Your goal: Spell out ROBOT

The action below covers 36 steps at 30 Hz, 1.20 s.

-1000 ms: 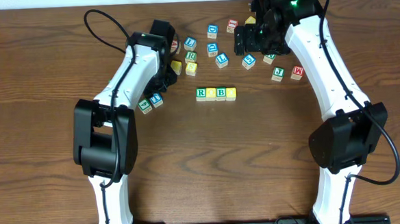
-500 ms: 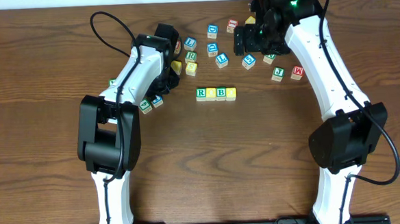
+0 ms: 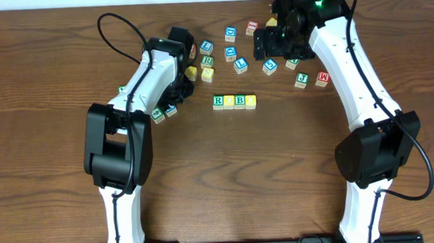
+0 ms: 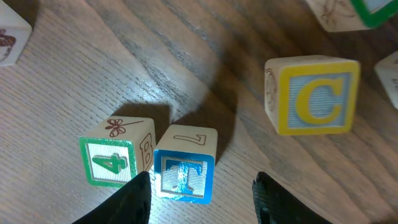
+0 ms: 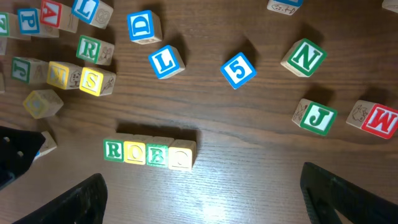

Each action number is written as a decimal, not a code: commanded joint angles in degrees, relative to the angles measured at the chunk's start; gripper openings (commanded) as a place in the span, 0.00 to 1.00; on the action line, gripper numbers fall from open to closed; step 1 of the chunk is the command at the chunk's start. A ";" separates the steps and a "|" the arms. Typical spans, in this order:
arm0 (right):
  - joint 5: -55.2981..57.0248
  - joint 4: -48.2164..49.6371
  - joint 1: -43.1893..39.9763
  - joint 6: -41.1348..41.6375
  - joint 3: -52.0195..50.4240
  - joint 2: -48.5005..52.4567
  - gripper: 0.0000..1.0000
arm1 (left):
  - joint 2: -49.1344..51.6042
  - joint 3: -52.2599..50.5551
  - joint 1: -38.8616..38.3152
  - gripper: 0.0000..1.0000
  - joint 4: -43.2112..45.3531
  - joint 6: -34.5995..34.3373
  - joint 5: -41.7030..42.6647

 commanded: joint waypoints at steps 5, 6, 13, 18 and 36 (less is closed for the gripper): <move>0.50 -0.31 0.57 -1.16 1.03 -1.42 0.94 | 0.68 -3.82 0.24 0.53 1.81 -1.16 -1.55; 0.50 -0.31 0.57 -1.16 1.03 -1.42 0.94 | 0.68 -4.00 0.24 0.53 1.99 -1.16 -1.55; 0.50 -0.31 0.55 -1.14 1.03 -1.42 0.94 | 0.68 -4.39 0.20 0.52 3.96 -1.14 -1.57; 0.94 -0.31 0.57 -1.14 1.03 -1.42 0.94 | 0.68 -4.39 0.20 0.52 4.13 -1.11 -1.57; 2.05 -0.31 0.55 -1.16 1.03 -1.42 0.94 | 3.61 -4.37 0.26 0.47 6.29 -1.09 -2.03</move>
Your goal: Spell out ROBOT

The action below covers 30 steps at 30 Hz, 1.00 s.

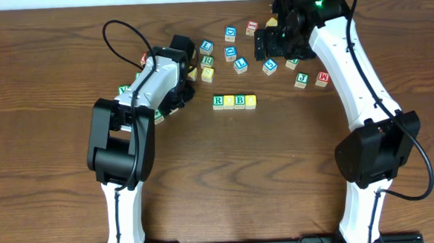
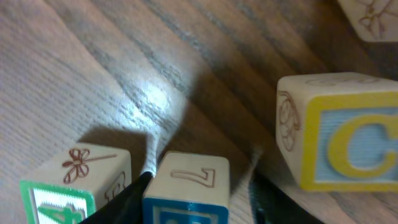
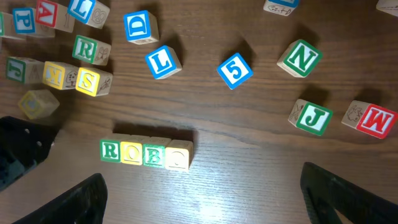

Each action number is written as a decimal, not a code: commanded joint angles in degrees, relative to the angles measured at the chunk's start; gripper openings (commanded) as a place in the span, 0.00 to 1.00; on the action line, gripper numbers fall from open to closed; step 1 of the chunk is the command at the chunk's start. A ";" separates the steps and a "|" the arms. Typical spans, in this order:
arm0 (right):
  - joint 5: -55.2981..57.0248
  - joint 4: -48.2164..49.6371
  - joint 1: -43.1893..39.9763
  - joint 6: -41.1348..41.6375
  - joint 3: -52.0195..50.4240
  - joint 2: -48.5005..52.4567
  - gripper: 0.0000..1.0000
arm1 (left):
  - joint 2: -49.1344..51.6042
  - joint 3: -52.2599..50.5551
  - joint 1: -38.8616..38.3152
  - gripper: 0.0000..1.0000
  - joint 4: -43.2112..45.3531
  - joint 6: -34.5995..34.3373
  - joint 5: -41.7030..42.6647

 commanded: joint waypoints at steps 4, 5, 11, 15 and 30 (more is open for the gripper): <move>2.10 -0.20 0.50 -0.81 1.03 -1.42 0.95 | 1.40 -0.55 0.26 0.44 0.22 -0.26 -1.20; 2.12 -0.22 0.50 -0.81 1.03 -1.42 0.96 | 1.33 -0.52 0.26 0.42 0.31 0.02 -1.20; 2.40 0.07 0.46 -0.81 1.03 -1.42 0.97 | -0.20 0.63 0.24 0.36 0.04 4.50 -1.18; 5.03 0.48 0.33 -0.79 1.03 -1.42 0.98 | -1.66 1.44 0.20 0.36 -0.17 6.43 -1.18; 6.14 2.19 -5.49 0.52 1.03 -1.42 0.97 | -10.38 1.53 -1.16 0.36 0.02 13.70 0.28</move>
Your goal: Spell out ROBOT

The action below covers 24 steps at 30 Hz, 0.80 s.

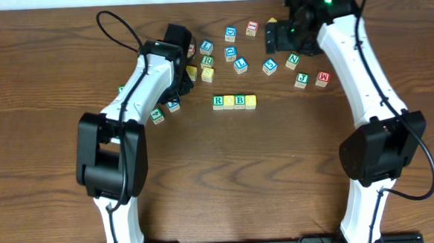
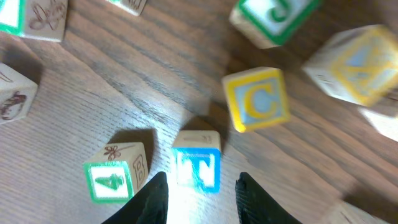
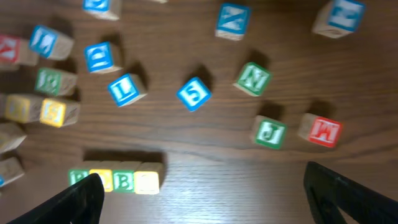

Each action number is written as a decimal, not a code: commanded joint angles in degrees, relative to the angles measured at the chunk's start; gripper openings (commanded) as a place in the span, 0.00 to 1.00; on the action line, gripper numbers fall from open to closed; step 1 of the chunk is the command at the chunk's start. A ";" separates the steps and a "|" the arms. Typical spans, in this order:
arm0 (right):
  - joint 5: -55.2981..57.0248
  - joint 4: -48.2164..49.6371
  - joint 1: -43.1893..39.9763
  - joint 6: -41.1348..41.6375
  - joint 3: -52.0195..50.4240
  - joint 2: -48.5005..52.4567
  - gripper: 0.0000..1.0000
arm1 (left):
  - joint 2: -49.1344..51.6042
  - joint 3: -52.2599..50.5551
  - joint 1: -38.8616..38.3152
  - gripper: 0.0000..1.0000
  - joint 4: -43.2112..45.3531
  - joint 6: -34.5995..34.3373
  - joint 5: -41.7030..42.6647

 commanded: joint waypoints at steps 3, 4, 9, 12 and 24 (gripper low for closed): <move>0.85 -0.68 -3.91 0.55 1.03 -1.42 0.98 | -2.97 1.44 -0.76 0.36 -1.77 0.63 0.31; 0.85 -0.90 -4.15 0.55 1.03 -1.44 0.98 | -2.86 1.20 -0.55 0.36 -2.08 -0.87 0.33; 0.85 -1.73 -4.81 0.52 1.05 -1.42 0.97 | -2.80 -0.66 0.26 0.38 -1.51 -6.40 -0.70; 0.85 -1.97 -4.72 0.52 1.03 -1.42 0.97 | -2.08 -1.73 0.26 0.52 -0.33 -6.84 -1.14; 0.87 -2.47 -4.70 0.52 1.03 -1.42 0.98 | 3.56 -2.21 0.11 0.52 1.11 -6.38 -0.52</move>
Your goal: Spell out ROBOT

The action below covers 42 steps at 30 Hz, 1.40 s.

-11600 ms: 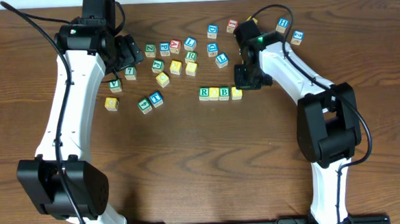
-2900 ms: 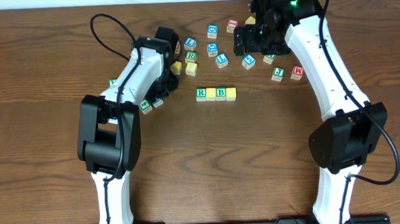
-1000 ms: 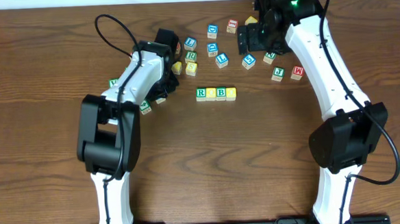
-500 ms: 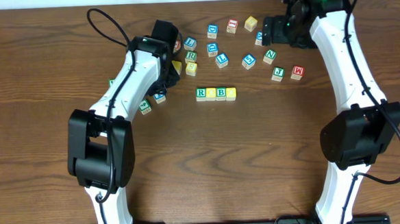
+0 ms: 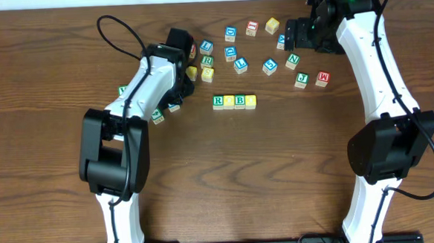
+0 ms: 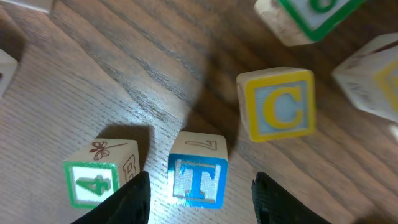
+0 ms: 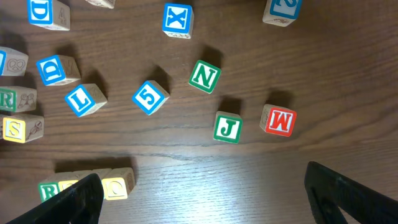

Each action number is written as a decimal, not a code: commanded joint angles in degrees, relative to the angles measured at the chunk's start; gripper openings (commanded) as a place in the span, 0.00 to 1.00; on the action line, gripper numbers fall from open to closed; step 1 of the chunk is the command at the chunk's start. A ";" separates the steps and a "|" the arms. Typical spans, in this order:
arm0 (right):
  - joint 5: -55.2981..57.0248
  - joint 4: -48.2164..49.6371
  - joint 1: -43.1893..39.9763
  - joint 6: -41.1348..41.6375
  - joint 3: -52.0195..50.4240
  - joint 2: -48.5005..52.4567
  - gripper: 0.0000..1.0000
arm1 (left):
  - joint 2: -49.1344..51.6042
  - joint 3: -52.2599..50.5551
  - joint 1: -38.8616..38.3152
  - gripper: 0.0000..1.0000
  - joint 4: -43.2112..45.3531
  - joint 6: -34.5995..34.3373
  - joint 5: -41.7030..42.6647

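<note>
A row of blocks reading R, O, B, O [image 5: 234,100] lies mid-table; its right end, the yellow O [image 7: 117,184], shows at the right wrist view's lower left. The blue T block [image 6: 198,178] sits on the wood left of the row, also in the overhead view [image 5: 174,106]. My left gripper [image 6: 202,205] is open above it, one dark finger [image 6: 134,199] on each side, not touching. My right gripper [image 7: 211,199] is wide open and empty, high over the far right blocks [image 5: 302,37].
A green 4 block [image 6: 93,180] stands just left of the T with a small gap, and a yellow C block [image 6: 278,106] lies beyond it. Loose blocks 5 [image 7: 150,98], N [image 7: 204,75], J [image 7: 227,127], M [image 7: 278,121] and L [image 7: 84,99] lie behind the row.
My left gripper has come lower over the T block, which looks larger and sits between wider-set fingers. My right gripper has moved right, so the row is at its view's left edge.
My left gripper was open above the T, which touched the 4 block. Then it was low with the T between its fingers. Then it was higher, with the T on the table a little apart from the 4; now lower again. The right gripper stayed open and moved right.
</note>
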 commanded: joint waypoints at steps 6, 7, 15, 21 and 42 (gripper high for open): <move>0.48 -0.50 0.20 0.37 1.03 -1.44 0.98 | 2.54 -0.98 0.11 0.51 -0.13 -0.46 -0.35; 0.48 -0.59 0.20 0.37 1.03 -1.42 0.98 | 2.60 -1.11 0.11 0.51 -0.13 -0.46 -0.35; 0.48 -0.85 0.20 0.37 1.03 -1.42 0.98 | 2.89 -2.91 0.11 0.47 0.96 -0.48 -0.33; 0.46 -0.85 0.20 0.39 1.03 -1.44 0.98 | 2.89 -2.91 0.11 0.33 1.25 -0.48 -0.33; 1.18 0.94 -0.20 0.39 1.03 -1.42 0.94 | -5.33 0.66 -1.09 0.31 0.00 7.65 3.65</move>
